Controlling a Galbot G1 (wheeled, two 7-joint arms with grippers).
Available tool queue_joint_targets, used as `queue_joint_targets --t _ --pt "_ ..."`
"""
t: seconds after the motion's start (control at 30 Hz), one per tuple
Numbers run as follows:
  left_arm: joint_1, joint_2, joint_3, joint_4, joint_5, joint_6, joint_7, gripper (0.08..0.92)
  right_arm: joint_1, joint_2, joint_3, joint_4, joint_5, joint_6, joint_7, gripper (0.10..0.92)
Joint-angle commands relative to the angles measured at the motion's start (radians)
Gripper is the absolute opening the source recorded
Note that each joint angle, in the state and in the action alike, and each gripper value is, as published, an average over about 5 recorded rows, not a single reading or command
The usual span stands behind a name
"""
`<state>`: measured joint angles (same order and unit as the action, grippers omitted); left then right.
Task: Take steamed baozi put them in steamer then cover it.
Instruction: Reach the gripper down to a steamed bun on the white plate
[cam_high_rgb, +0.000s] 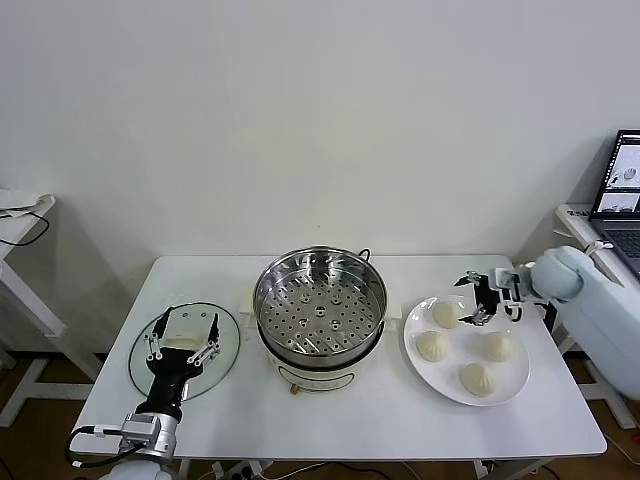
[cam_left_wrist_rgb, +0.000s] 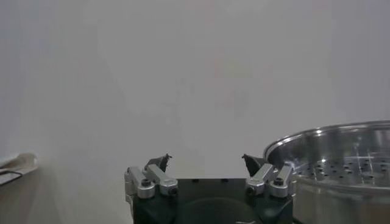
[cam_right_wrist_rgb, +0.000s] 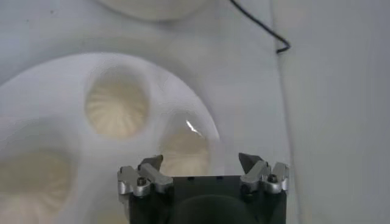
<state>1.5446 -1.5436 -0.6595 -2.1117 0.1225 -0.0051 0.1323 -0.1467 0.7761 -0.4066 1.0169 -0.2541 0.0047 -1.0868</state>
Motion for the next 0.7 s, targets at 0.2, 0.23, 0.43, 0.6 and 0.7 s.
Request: queue_joint_targets --t 0.2,0.23,0.43,0.6,0.7 --pt "0.001 0.0 -0.006 -0.002 0.0 -0.002 0.001 0.823 0.148 0.142 -0.149 -0.211 -0.088 -0.001 -0.111 0.823" --pt "0.001 0.0 -0.006 -0.001 0.0 -0.002 0.001 0.823 0.143 0.145 -0.145 -0.215 -0.092 -0.001 -0.109 0.823" --pt "-0.001 -0.003 -0.002 0.004 0.001 -0.004 0.001 0.823 0.119 0.163 -0.12 -0.235 -0.137 0.004 -0.093 0.823" --pt "0.001 -0.003 -0.003 0.008 0.002 -0.007 0.001 0.823 0.104 0.172 -0.106 -0.238 -0.156 0.006 -0.086 0.823" --pt "0.001 -0.003 -0.004 0.008 0.002 -0.008 0.0 0.823 0.098 0.177 -0.099 -0.239 -0.16 0.008 -0.084 0.823"
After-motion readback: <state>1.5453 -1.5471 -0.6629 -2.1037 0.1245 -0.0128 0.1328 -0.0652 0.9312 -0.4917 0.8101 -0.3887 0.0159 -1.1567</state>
